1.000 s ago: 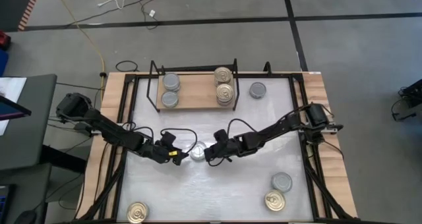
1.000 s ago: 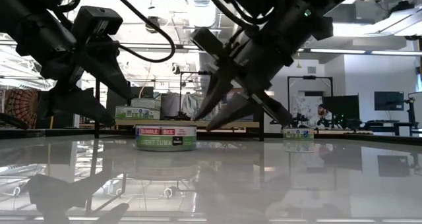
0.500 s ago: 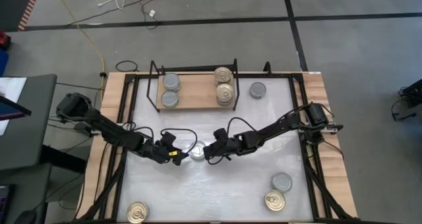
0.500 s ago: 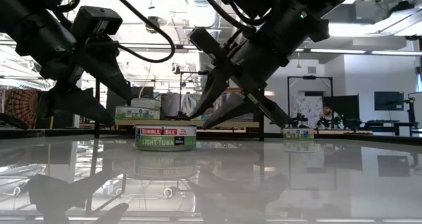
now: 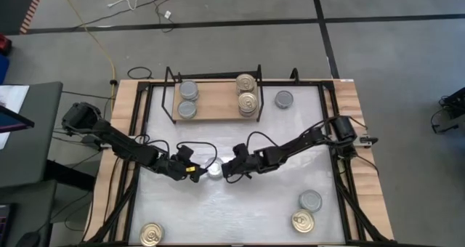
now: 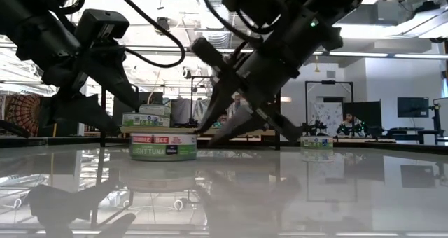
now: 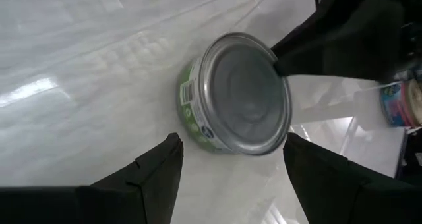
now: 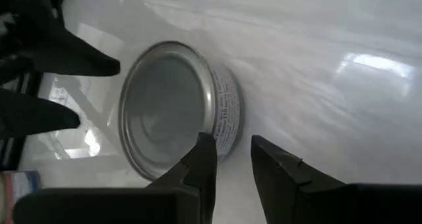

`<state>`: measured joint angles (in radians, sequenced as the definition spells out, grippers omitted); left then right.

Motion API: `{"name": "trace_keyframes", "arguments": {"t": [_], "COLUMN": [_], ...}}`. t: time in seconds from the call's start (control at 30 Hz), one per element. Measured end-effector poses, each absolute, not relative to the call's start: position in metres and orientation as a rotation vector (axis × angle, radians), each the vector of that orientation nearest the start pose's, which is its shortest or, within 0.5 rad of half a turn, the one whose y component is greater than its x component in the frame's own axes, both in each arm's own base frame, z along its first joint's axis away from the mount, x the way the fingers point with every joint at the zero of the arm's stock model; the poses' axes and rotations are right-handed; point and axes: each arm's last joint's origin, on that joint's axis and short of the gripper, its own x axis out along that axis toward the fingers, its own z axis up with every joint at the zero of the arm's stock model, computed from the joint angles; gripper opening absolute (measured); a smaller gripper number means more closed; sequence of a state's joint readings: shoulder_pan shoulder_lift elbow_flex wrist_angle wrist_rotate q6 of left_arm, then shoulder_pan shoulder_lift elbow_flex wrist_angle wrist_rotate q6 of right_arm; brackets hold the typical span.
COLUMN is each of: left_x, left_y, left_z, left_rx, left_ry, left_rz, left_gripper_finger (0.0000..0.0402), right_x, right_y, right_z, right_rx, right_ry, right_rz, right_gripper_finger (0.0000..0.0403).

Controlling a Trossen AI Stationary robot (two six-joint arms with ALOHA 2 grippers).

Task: Stack canned seafood by type on shelf
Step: Stack the green tuna can on top of the green tuna can on the shelf

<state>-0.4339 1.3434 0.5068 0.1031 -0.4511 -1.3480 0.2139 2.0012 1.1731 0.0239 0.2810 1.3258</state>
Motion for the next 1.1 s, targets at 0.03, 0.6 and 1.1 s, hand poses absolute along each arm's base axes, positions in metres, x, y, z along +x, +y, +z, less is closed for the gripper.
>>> {"name": "trace_keyframes", "arguments": {"t": [0.03,0.6,1.1], "left_x": [0.2217,0.2227,0.2236], "left_y": [-0.0888,-0.0893,-0.0897], "left_z": [0.1558,0.1571,0.1582], "left_rx": [-0.981,-0.993,-1.002], "left_ry": [0.532,0.516,0.505], "left_rz": [0.447,0.438,0.428], "left_gripper_finger": [0.0251,0.0251,0.0251], "right_x": [0.4003,0.4029,0.4044], "right_y": [0.0777,0.0765,0.0709], "right_z": [0.1348,0.1375,0.1378], "right_rx": [1.068,1.068,1.098], "right_ry": [0.603,0.585,0.589], "right_rz": [-0.549,-0.521,-0.520], "right_gripper_finger": [0.0118,0.0118,0.0118]}}
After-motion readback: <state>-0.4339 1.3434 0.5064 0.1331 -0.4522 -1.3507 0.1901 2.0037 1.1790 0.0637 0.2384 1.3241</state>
